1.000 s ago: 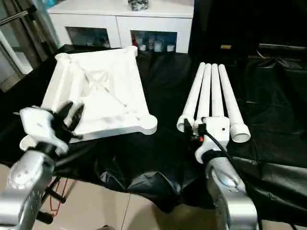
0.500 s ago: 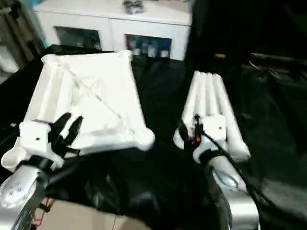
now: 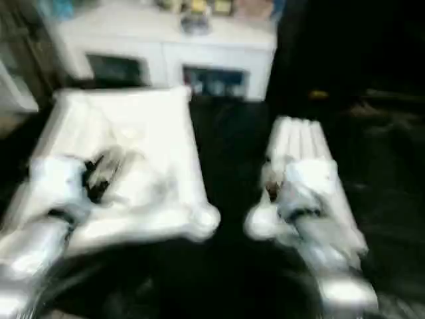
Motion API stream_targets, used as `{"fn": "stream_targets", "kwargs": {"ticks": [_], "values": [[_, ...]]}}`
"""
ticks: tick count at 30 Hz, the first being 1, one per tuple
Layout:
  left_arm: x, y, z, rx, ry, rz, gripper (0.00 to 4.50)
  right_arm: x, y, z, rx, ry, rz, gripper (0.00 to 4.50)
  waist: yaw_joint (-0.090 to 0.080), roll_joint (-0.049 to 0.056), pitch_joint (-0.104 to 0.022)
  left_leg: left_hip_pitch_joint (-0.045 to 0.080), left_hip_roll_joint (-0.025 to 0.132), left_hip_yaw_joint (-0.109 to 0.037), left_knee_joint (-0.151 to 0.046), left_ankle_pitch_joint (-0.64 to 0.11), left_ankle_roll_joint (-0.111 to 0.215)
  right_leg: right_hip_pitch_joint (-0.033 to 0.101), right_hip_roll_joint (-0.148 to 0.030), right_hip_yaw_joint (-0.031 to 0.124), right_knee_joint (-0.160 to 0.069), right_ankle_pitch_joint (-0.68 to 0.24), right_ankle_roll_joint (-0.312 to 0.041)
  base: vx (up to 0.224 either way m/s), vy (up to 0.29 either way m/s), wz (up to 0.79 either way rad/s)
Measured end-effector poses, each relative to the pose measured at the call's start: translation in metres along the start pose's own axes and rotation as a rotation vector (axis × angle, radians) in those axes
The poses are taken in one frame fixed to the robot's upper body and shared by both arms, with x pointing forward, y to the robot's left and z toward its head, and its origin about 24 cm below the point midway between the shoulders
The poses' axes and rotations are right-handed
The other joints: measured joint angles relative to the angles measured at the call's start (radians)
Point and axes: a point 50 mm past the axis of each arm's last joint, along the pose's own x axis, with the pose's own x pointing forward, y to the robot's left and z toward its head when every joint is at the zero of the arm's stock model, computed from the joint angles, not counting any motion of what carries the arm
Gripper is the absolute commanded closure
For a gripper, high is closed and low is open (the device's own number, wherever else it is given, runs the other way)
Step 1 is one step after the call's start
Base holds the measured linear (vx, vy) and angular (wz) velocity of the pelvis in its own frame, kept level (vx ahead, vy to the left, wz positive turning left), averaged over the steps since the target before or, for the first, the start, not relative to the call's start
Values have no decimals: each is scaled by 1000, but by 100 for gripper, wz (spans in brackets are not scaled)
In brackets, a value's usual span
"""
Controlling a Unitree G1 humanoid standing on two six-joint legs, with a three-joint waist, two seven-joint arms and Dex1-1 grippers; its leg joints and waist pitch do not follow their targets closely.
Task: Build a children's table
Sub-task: Move to table
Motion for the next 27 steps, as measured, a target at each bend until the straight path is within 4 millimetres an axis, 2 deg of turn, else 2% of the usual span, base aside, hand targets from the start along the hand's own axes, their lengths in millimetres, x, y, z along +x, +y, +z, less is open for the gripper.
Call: {"fn": "stream_targets", "kwargs": {"ticks": [1,2,3,4,5,6,7,8,9,10,11,12,13,15,20,21,27], "values": [[3,-3,3,4,-18,-21,288,2,-2,2,-4,7,-11,178,-12,-38,-5,1,-19,12,4,-1,1,-15,-28,19,-67,92,-34,56,-43,-20],[6,-8,3,3,-15,-46,288,2,-6,-2,0,46,-25,178,-17,-48,0,-7,-22,19,16,-8,6,-19,-31,30,-58,108,-40,0,0,0],[8,-18,-1,8,16,-105,288,1,-11,-12,37,120,-44,178,-13,-41,3,-10,-17,13,20,5,23,-7,-23,33,-73,112,-46,-21,-68,5],[8,-21,-2,9,33,-134,288,1,-14,-14,58,143,-53,178,-9,-36,4,-11,-12,16,-2,15,11,-3,-16,30,-82,118,-47,-21,-68,5],[7,-22,-3,21,50,-162,288,4,-15,-13,70,151,-52,178,-8,-25,7,-15,-4,16,-16,24,-20,-2,-10,23,-89,123,-51,33,-68,3],[5,-23,-6,44,79,-200,288,8,-13,-10,64,153,-48,178,-8,-14,11,-21,9,16,-19,29,-47,1,-1,17,-104,134,-54,0,0,0],[4,-23,-7,53,95,-213,284,11,-11,-7,53,152,-44,160,-8,-5,17,-22,17,16,-19,32,-50,8,4,14,-117,143,-56,0,0,0],[4,-23,-8,59,104,-219,284,13,-9,-6,41,156,-41,160,-7,3,22,-22,20,17,-20,33,-53,12,5,12,-126,145,-62,-61,-10,3],[4,-22,-8,58,106,-218,282,15,-8,-5,38,174,-44,142,-6,14,28,-21,28,22,-20,36,-55,17,4,10,-133,148,-67,-75,-7,8],[5,-22,-7,57,103,-216,282,17,-9,-5,37,188,-49,142,-6,19,32,-19,31,28,-19,37,-57,22,2,10,-133,148,-68,-75,-7,8],[6,-22,-6,57,97,-217,282,17,-10,-5,38,205,-57,139,-6,24,35,-17,37,39,-19,39,-54,24,2,13,-132,148,-67,-79,-14,19],[7,-22,-3,58,88,-218,282,16,-12,-6,35,224,-62,117,-4,29,38,-16,47,54,-19,41,-56,28,1,16,-132,145,-63,-72,-18,27],[8,-23,-2,60,85,-222,282,16,-13,-6,31,248,-56,117,-4,31,39,-16,54,64,-20,42,-57,28,1,17,-131,144,-61,-72,-18,27],[10,-23,0,72,92,-244,282,18,-13,-3,15,305,-33,101,-4,38,43,-18,61,73,-21,52,-57,28,1,17,-130,144,-62,-62,-21,13],[14,-24,10,115,75,-340,282,25,4,5,-9,394,93,55,-6,40,44,-19,62,73,-27,64,-63,25,2,15,-125,145,-63,-12,-4,2],[14,-24,13,113,66,-357,255,27,6,5,-14,409,107,46,-6,40,44,-19,63,73,-29,67,-64,24,2,15,-125,145,-63,0,0,0],[16,-25,23,85,66,-480,208,44,12,16,-51,438,124,2,-4,40,44,-24,65,73,-30,71,-66,21,3,15,-121,146,-64,0,0,0]]}}
